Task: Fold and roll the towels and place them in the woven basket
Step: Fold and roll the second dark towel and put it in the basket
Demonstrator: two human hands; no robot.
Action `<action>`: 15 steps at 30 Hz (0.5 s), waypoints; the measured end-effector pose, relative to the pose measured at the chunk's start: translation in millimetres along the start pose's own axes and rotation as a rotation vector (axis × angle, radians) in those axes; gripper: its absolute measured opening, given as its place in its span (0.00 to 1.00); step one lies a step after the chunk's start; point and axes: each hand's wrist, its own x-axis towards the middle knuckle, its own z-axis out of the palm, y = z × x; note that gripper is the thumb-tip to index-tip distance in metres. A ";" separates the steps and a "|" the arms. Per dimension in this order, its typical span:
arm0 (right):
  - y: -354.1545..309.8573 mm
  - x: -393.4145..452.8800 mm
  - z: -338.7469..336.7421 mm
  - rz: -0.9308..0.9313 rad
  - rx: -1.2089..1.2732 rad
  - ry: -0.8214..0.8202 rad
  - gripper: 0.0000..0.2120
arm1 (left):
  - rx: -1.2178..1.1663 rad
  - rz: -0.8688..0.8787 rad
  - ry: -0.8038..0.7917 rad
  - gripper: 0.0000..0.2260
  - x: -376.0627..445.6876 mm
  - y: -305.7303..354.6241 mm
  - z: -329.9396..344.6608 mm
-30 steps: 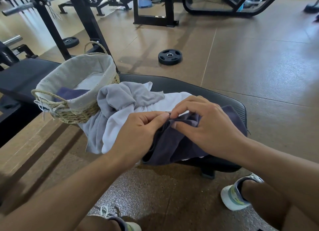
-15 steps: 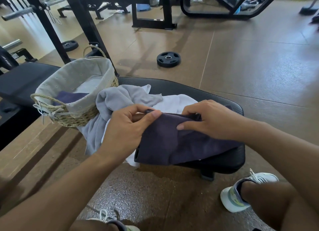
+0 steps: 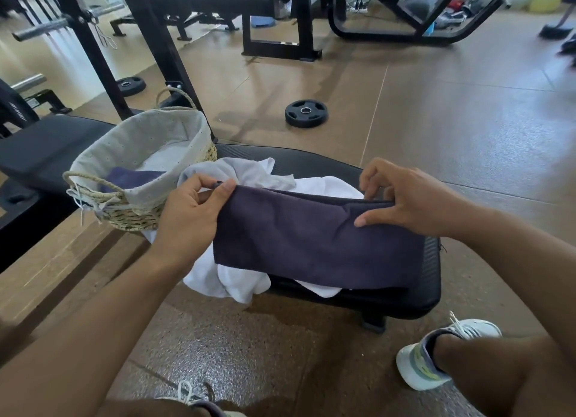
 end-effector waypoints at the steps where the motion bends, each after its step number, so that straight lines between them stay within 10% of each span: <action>1: 3.1 0.3 0.3 0.004 0.011 0.005 0.19 | 0.002 -0.016 0.002 0.10 2.2 -3.7 -1.5; 15: 30.8 -3.3 -14.1 0.283 0.546 -0.005 0.15 | -0.141 -0.270 -0.237 0.10 19.9 -14.2 -20.0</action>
